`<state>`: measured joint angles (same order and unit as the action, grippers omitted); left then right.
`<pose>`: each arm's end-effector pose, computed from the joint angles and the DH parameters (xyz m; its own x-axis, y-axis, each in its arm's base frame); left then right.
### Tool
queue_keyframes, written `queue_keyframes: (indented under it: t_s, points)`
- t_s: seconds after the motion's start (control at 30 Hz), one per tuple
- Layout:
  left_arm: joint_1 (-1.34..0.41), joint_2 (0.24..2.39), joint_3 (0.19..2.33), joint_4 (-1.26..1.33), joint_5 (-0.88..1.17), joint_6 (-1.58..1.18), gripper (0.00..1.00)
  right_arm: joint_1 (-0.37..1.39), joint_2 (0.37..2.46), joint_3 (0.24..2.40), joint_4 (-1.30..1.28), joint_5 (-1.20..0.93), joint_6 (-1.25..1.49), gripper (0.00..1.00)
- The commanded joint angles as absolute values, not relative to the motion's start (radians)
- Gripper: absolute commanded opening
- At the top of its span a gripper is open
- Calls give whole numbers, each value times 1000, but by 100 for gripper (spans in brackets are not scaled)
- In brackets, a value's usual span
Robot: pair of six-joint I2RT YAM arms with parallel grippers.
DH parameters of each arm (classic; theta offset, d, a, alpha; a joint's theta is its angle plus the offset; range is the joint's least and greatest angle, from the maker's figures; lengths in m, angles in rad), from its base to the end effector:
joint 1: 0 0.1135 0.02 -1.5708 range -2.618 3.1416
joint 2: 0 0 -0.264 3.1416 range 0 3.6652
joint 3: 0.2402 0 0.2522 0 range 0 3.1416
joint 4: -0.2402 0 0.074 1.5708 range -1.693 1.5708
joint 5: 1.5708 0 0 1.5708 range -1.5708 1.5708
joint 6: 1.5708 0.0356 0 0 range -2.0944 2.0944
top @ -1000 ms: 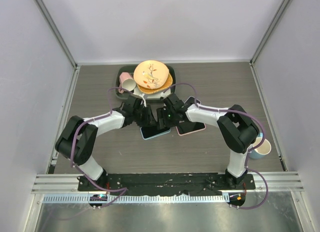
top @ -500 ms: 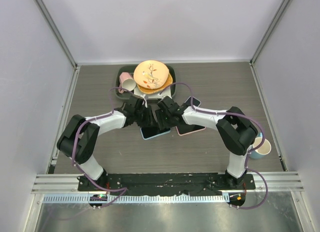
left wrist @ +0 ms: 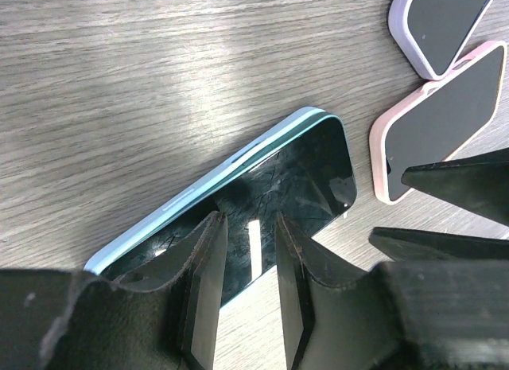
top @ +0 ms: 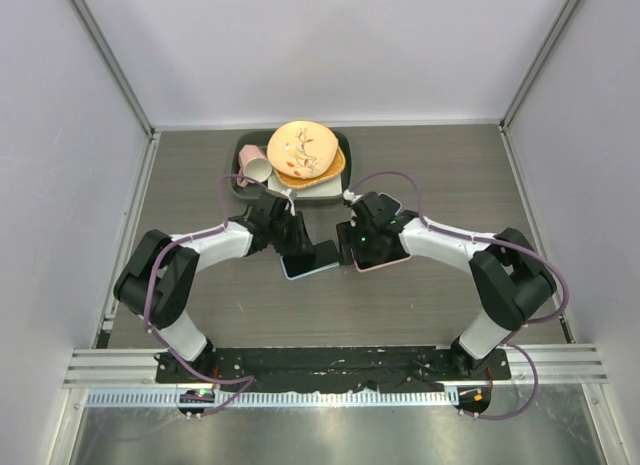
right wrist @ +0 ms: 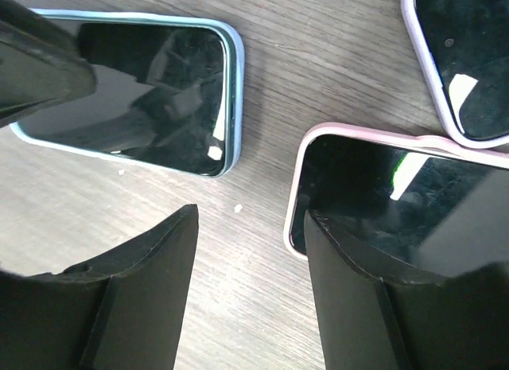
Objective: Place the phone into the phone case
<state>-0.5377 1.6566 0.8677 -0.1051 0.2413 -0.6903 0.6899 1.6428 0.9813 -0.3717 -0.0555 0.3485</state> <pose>0.2755 -0.1742 0.1603 -0.9148 -0.1744 -0.3643 0.0562 0.8382 -0.5425 0.2496 0.2085 0.1796 -0.8472 -0.2570 -0.4650 -0.3916 0.8935 0.2196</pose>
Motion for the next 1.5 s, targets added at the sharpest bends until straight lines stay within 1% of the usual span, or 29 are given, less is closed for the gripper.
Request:
queue_keyframes:
  t_s: [0.0, 0.03, 0.13, 0.27, 0.4, 0.53, 0.67, 0.73, 0.83, 0.87, 1.03, 1.23, 1.47]
  points:
    - [-548, 1717, 830, -239, 160, -640, 36, 588, 1588, 922, -200, -383, 396, 61]
    - [-549, 1715, 828, -236, 161, -640, 36, 566, 1591, 893, -169, -481, 428, 61]
    - [-551, 1710, 825, -233, 161, -638, 36, 508, 1606, 851, -54, -601, 475, 57]
    - [-554, 1703, 822, -236, 158, -638, 36, 497, 1655, 862, -14, -646, 502, 49]
    - [-555, 1700, 821, -242, 152, -635, 36, 497, 1716, 890, -12, -647, 506, 38]
    - [-555, 1704, 821, -244, 150, -635, 36, 502, 1738, 919, -87, -562, 471, 36]
    - [-558, 1707, 821, -244, 149, -634, 36, 528, 1738, 945, -158, -413, 430, 36]
    - [-561, 1704, 822, -244, 146, -632, 36, 549, 1758, 966, -181, -387, 419, 36]
    - [-568, 1701, 824, -256, 130, -624, 35, 564, 1785, 974, -183, -353, 420, 32]
    - [-569, 1700, 827, -268, 124, -623, 36, 568, 1793, 977, -186, -339, 420, 29]
    - [-577, 1684, 830, -285, 97, -615, 35, 598, 1850, 1012, -257, -238, 397, 27]
    - [-603, 1677, 845, -322, 48, -612, 35, 634, 1934, 1063, -383, -80, 388, 29]
    - [-667, 1720, 894, -370, -34, -609, 35, 663, 1977, 1071, -445, -5, 384, 31]
